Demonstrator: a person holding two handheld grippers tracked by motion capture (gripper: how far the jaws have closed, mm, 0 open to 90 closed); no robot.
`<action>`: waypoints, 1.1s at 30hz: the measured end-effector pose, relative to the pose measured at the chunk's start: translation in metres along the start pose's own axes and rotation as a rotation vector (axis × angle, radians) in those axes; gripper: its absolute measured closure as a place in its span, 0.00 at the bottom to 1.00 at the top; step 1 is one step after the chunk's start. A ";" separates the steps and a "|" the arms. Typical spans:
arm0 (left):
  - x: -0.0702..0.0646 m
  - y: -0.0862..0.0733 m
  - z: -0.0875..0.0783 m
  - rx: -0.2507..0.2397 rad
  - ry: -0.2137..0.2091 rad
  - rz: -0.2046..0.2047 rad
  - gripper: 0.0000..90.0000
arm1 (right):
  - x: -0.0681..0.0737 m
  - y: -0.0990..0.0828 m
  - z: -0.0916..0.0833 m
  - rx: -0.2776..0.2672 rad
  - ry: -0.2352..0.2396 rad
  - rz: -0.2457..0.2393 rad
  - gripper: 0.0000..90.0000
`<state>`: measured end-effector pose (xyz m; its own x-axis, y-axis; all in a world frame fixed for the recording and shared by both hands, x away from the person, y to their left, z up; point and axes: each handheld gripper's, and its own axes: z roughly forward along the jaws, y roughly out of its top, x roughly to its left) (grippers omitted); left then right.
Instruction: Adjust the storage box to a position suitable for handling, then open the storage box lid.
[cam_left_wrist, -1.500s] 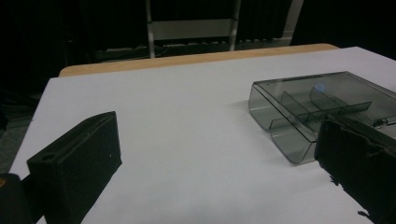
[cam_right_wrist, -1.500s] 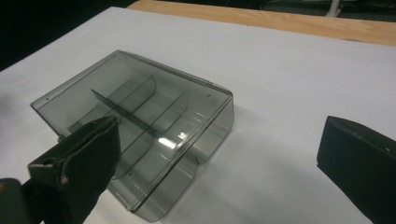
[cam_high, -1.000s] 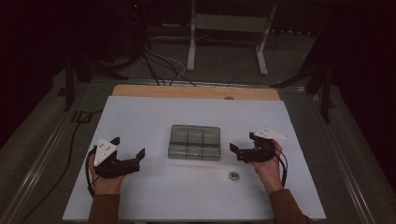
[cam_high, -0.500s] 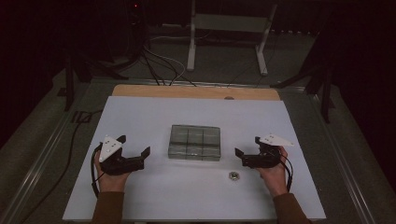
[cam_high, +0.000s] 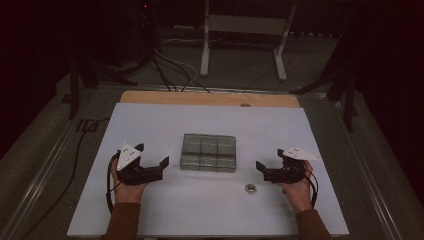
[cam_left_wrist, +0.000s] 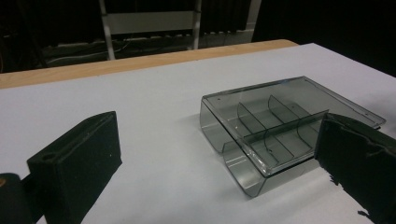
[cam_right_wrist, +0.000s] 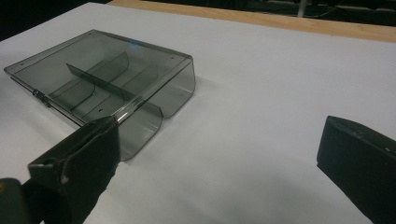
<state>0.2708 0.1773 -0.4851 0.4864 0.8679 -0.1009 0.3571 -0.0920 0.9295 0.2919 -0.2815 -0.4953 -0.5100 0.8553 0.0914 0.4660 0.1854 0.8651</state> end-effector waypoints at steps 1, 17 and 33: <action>-0.001 0.000 0.001 0.002 -0.002 0.001 0.02 | 0.000 0.000 -0.001 -0.001 -0.003 -0.003 0.00; -0.015 -0.001 0.014 0.063 -0.043 0.015 0.22 | -0.006 -0.007 -0.009 -0.040 -0.032 0.022 0.00; -0.031 -0.009 0.031 0.153 -0.192 0.067 1.00 | -0.006 -0.011 -0.009 -0.040 -0.036 0.015 0.00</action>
<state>0.2777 0.1363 -0.5011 0.6501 0.7503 -0.1198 0.4283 -0.2316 0.8734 0.2832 -0.2932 -0.5005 -0.4766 0.8747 0.0876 0.4435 0.1533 0.8831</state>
